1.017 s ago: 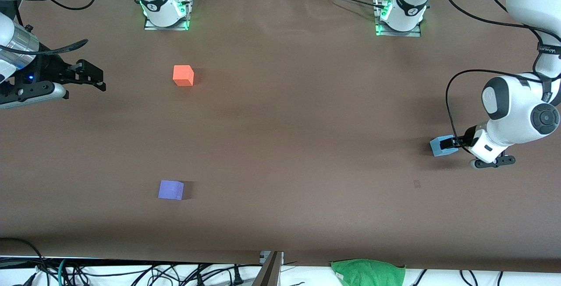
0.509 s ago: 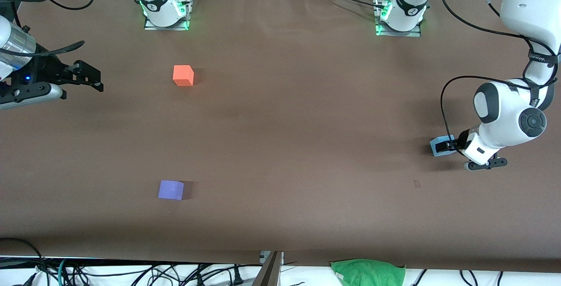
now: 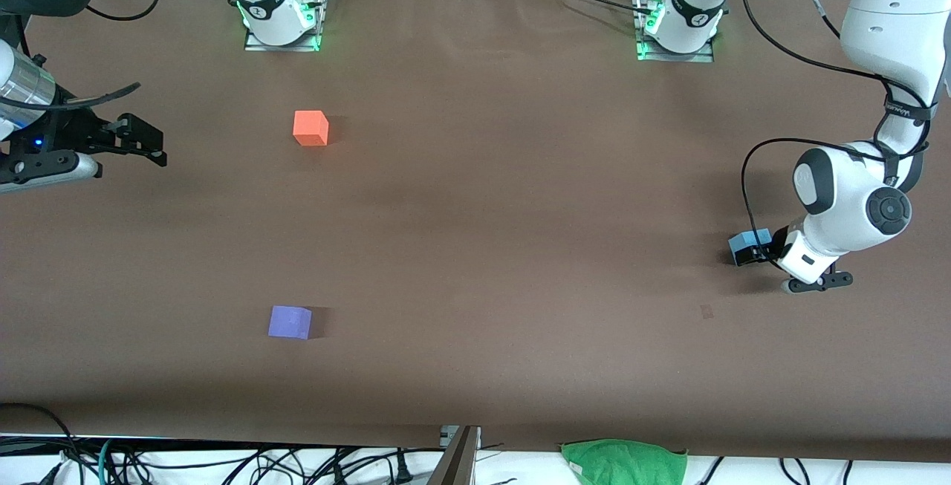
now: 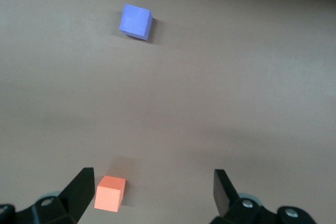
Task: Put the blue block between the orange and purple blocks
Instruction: 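Close the left gripper on the light-blue block and lift it, then carry the blue block with the left gripper to the table middle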
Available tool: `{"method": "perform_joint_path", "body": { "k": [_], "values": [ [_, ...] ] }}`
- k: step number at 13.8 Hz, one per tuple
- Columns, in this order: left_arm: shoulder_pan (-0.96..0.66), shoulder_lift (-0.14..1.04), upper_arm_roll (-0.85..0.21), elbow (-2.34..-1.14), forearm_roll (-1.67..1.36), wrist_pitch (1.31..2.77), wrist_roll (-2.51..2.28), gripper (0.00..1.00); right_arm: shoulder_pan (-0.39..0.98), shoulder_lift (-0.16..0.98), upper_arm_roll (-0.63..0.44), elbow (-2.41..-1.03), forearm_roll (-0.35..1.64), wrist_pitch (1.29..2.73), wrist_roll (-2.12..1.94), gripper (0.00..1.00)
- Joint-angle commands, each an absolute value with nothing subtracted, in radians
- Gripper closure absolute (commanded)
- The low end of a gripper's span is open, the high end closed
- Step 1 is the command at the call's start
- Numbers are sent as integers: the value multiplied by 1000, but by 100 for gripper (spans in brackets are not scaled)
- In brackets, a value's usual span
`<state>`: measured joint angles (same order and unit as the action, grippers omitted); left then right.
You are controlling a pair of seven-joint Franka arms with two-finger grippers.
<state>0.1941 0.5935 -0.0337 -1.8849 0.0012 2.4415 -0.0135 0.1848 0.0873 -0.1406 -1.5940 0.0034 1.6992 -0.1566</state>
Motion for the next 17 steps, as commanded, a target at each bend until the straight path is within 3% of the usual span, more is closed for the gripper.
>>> {"method": "perform_joint_path", "body": {
  "k": [1,5,9,11,12,14,17],
  "values": [
    [203,583,-38,-1888,31,2439,-21,67,181,97,-135,-1566,-9,1686,-160,0],
    [192,545,-51,-1873,17,2376,-25,74,179,97,-137,-1568,-8,1686,-160,0],
    [178,502,-182,-1870,15,2356,-138,71,179,97,-137,-1554,-8,1684,-163,0],
    [122,506,-231,-1871,17,2358,-271,69,179,97,-137,-1549,-8,1684,-163,0],
    [97,515,-280,-1867,26,2361,-264,61,179,97,-137,-1549,-8,1683,-166,0],
    [48,544,-356,-1823,21,2364,-268,62,178,98,-137,-1549,-8,1683,-169,0],
    [-76,598,-359,-1741,20,2367,-317,64,181,97,-137,-1549,-6,1683,-166,0]
  ]
}}
